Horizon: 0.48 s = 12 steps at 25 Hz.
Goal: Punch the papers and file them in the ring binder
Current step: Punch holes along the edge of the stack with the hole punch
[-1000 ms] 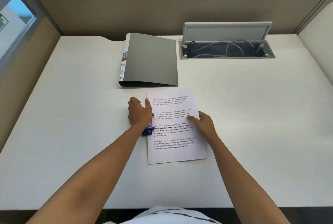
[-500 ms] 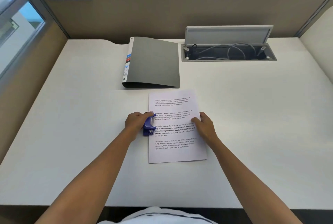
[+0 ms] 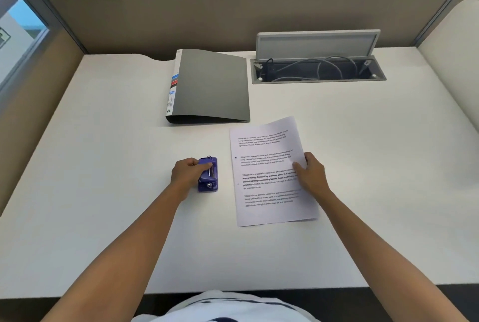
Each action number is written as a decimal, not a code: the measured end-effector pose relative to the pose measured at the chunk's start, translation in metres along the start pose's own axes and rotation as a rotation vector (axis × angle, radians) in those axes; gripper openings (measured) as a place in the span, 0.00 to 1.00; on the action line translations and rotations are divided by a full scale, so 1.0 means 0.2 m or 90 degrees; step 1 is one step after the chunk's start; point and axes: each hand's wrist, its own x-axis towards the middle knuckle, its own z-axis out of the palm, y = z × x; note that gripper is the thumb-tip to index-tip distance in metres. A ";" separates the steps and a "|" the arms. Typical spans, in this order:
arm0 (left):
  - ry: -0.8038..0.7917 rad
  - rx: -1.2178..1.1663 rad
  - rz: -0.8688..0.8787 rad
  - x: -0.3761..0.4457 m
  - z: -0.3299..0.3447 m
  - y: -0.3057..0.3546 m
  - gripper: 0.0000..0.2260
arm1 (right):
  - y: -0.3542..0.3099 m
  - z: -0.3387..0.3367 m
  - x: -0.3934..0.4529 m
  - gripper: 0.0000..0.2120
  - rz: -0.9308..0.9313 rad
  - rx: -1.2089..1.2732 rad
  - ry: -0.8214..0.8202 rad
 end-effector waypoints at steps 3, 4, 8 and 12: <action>0.019 0.028 -0.003 -0.02 0.00 0.02 0.11 | 0.09 -0.15 0.04 0.18 0.036 -0.033 0.050; 0.022 0.039 -0.002 -0.02 0.01 0.02 0.12 | 0.12 -0.20 0.06 0.20 0.051 -0.043 0.066; 0.029 0.061 0.008 -0.04 0.02 0.03 0.12 | 0.23 -0.35 0.10 0.22 0.104 -0.068 0.145; 0.043 0.077 0.012 -0.05 0.03 0.03 0.13 | 0.30 -0.39 0.10 0.23 0.163 -0.053 0.219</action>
